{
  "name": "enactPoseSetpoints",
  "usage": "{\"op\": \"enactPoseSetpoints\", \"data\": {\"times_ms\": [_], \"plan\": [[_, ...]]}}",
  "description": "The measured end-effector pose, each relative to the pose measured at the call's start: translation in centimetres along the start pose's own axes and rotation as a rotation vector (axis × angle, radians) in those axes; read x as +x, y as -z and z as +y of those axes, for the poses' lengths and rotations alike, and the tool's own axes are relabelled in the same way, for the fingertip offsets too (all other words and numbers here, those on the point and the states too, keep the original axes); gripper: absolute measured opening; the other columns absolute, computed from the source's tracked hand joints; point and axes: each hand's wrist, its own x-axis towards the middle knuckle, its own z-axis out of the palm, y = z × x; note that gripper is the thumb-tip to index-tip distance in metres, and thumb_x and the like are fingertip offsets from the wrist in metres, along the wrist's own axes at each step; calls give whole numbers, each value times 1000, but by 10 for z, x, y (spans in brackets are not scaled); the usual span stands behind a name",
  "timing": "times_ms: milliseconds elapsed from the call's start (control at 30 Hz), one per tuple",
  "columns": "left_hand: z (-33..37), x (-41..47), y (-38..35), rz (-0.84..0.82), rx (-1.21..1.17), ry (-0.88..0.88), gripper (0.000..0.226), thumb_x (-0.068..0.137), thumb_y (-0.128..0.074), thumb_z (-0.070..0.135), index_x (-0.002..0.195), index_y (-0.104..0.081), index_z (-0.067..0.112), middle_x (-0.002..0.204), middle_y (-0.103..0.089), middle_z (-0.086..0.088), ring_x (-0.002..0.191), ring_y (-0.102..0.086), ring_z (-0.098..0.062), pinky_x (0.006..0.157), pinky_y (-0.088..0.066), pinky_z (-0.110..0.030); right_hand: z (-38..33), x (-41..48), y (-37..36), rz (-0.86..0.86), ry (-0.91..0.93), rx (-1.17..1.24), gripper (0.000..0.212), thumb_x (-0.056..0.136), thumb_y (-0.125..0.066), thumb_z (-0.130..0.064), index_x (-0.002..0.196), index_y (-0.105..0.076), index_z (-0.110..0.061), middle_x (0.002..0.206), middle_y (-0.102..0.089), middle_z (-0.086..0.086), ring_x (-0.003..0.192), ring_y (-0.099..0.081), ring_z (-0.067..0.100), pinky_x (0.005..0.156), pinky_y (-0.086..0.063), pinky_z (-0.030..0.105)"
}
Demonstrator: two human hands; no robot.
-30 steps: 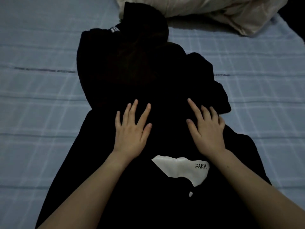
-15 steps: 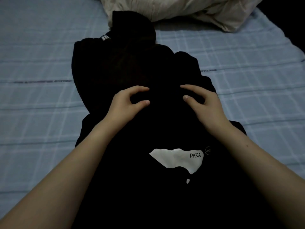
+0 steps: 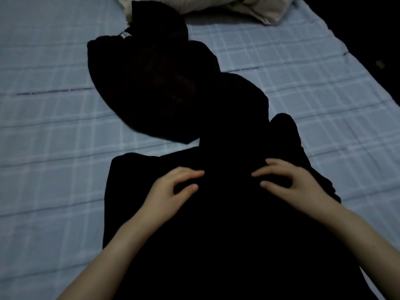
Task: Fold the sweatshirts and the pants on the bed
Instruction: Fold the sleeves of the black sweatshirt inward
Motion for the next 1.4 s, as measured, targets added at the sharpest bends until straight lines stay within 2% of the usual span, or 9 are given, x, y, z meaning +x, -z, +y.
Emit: {"op": "enactPoseSetpoints", "data": {"times_ms": [133,300,367,467,567,767,1000,1167,1400], "plan": [[-24,-24,-14,-141,-23,74,47,92,-66,12,124,-59,46,130,-53,22,125,-47,9,107,-31,-10,18,-20,-21,-39,-125,71,34,89,-67,-1,97,-72,-33,141,-45,-4,135,-37,3,110,-22,18],[-9,-13,-5,51,-218,93,40,90,-63,-4,112,-67,30,120,-66,0,113,-62,-9,101,-46,-26,12,-9,-17,140,-87,176,15,90,-60,-16,79,-68,-23,106,-68,1,111,-61,13,92,-40,19],[4,6,5,151,-283,112,34,91,-61,-3,115,-66,21,118,-68,-4,109,-66,-13,97,-49,-30,8,5,-8,257,-78,105,8,90,-57,-26,83,-60,-24,94,-68,1,93,-63,16,79,-44,25],[25,50,21,296,-261,90,36,93,-63,11,128,-57,21,128,-60,-1,111,-62,-10,91,-48,-19,-5,40,8,503,-37,-42,12,87,-58,-38,95,-54,-29,94,-66,-6,84,-60,4,66,-40,8],[43,101,23,260,-405,194,47,97,-56,39,141,-39,43,133,-48,9,117,-53,-5,90,-44,-17,-24,86,19,429,-14,111,40,87,-57,-49,126,-50,-48,127,-58,-8,108,-60,7,87,-42,11],[53,131,-7,177,-588,186,34,100,-54,33,132,-54,40,112,-68,8,99,-70,-13,71,-54,-23,-34,120,8,74,22,197,52,91,-68,-30,140,-51,-38,119,-58,-18,111,-57,-4,95,-42,9],[67,84,-17,195,-715,55,34,96,-59,31,127,-59,42,125,-64,-8,111,-67,-21,80,-55,-26,-35,59,7,229,129,362,43,88,-72,-7,125,-67,-28,113,-69,-14,92,-68,28,79,-55,15],[88,21,-37,153,-820,43,34,94,-62,29,126,-61,39,118,-69,-6,112,-67,-22,82,-55,-24,-43,-5,0,327,186,347,40,85,-74,-6,117,-72,-29,94,-74,-6,70,-64,4,72,-49,10],[104,-97,-98,121,-728,174,38,93,-63,23,129,-61,35,127,-66,3,122,-60,-17,101,-47,-35,-28,-136,-34,378,10,387,41,85,-71,3,111,-74,-28,95,-74,-17,85,-66,-2,78,-45,5]]}}
